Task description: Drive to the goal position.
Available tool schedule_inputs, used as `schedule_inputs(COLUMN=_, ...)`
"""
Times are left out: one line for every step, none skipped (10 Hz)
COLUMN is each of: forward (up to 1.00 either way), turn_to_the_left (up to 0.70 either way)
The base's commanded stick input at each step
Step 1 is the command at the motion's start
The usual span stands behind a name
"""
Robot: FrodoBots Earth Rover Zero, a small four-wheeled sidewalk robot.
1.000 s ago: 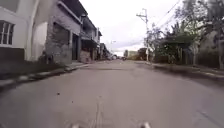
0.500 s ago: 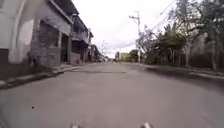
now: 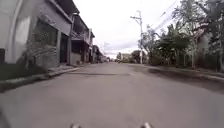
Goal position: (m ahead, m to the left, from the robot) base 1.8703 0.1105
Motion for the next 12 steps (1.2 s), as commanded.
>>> schedule_inputs(forward=0.85, turn_to_the_left=0.00)
schedule_inputs(forward=0.85, turn_to_the_left=0.00)
schedule_inputs(forward=0.85, turn_to_the_left=0.00)
schedule_inputs(forward=0.85, turn_to_the_left=0.00)
schedule_inputs(forward=0.85, turn_to_the_left=0.00)
schedule_inputs(forward=0.85, turn_to_the_left=0.00)
schedule_inputs(forward=0.85, turn_to_the_left=0.00)
schedule_inputs(forward=0.85, turn_to_the_left=0.00)
schedule_inputs(forward=0.85, turn_to_the_left=0.00)
schedule_inputs(forward=0.85, turn_to_the_left=0.00)
schedule_inputs(forward=0.85, turn_to_the_left=0.00)
schedule_inputs(forward=0.85, turn_to_the_left=0.00)
